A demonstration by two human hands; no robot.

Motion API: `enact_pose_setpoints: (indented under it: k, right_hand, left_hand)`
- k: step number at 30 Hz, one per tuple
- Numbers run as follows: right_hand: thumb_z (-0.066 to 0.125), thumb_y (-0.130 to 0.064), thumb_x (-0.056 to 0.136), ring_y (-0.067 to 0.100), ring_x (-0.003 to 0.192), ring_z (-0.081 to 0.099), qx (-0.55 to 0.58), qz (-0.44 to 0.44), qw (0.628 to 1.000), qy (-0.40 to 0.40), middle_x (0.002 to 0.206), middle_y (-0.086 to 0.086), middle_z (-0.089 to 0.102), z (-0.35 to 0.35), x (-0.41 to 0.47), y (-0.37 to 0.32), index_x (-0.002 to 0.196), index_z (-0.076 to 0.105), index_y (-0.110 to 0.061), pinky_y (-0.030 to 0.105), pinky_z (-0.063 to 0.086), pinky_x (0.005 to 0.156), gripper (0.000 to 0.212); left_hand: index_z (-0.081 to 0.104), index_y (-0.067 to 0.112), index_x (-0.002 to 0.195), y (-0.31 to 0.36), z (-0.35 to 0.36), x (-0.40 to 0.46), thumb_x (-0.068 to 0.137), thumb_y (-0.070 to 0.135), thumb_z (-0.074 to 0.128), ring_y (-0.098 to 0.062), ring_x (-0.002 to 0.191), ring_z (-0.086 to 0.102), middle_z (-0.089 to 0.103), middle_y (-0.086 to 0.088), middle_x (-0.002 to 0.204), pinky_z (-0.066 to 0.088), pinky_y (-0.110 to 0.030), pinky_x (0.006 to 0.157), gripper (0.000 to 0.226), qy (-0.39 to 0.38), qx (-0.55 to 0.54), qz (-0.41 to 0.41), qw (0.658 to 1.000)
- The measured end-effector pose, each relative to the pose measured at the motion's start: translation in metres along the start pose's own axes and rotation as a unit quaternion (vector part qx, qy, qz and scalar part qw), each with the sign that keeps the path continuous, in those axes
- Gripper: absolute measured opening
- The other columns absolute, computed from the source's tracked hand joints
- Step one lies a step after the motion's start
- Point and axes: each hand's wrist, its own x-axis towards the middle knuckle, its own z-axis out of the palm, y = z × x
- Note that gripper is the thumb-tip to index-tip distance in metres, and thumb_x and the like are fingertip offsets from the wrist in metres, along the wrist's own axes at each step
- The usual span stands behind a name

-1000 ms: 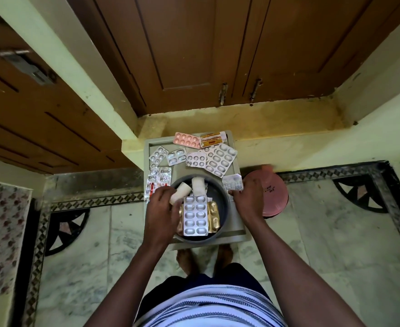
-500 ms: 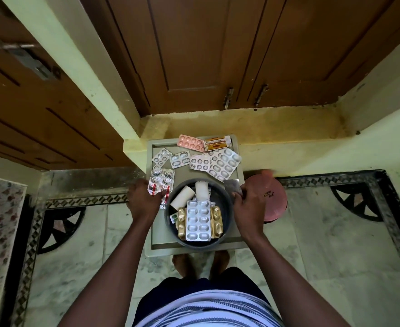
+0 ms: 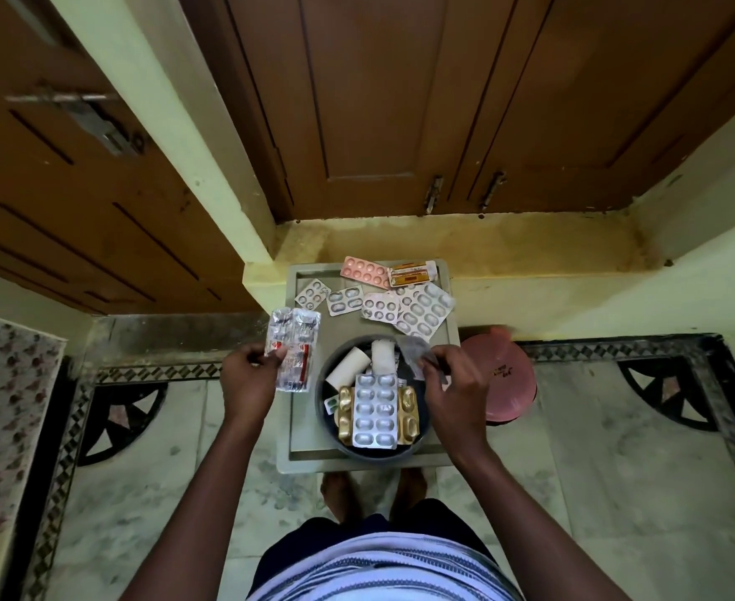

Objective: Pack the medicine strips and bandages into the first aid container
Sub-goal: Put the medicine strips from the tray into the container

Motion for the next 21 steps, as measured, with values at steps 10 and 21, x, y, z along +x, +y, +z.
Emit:
enact_pose_setpoints:
  k: [10, 21]
  right_hand:
    - [0.072, -0.01, 0.094, 0.022, 0.077, 0.062, 0.065, 0.139, 0.988, 0.028, 0.084, 0.001, 0.064, -0.004, -0.025, 0.005, 0.095, 0.064, -0.014, 0.039, 0.051, 0.067, 0.009]
    - [0.072, -0.005, 0.089, 0.024, 0.102, 0.066, 0.052, 0.144, 0.988, 0.034, 0.114, 0.003, 0.069, -0.009, -0.032, 0.006, 0.123, 0.062, -0.014, 0.042, 0.056, 0.086, 0.036]
  left_hand:
    - [0.07, 0.016, 0.103, 0.01, 0.054, -0.086, 0.091, 0.014, 0.076, -0.021, 0.088, 0.074, 0.075, -0.003, 0.096, 0.063, -0.041, 0.073, 0.014, -0.141, -0.058, -0.052, 0.987]
    - [0.056, 0.016, 0.104, -0.003, 0.101, -0.111, 0.091, 0.024, 0.076, -0.017, 0.088, 0.067, 0.067, 0.001, 0.097, 0.058, -0.04, 0.079, 0.025, -0.097, -0.017, -0.046, 0.994]
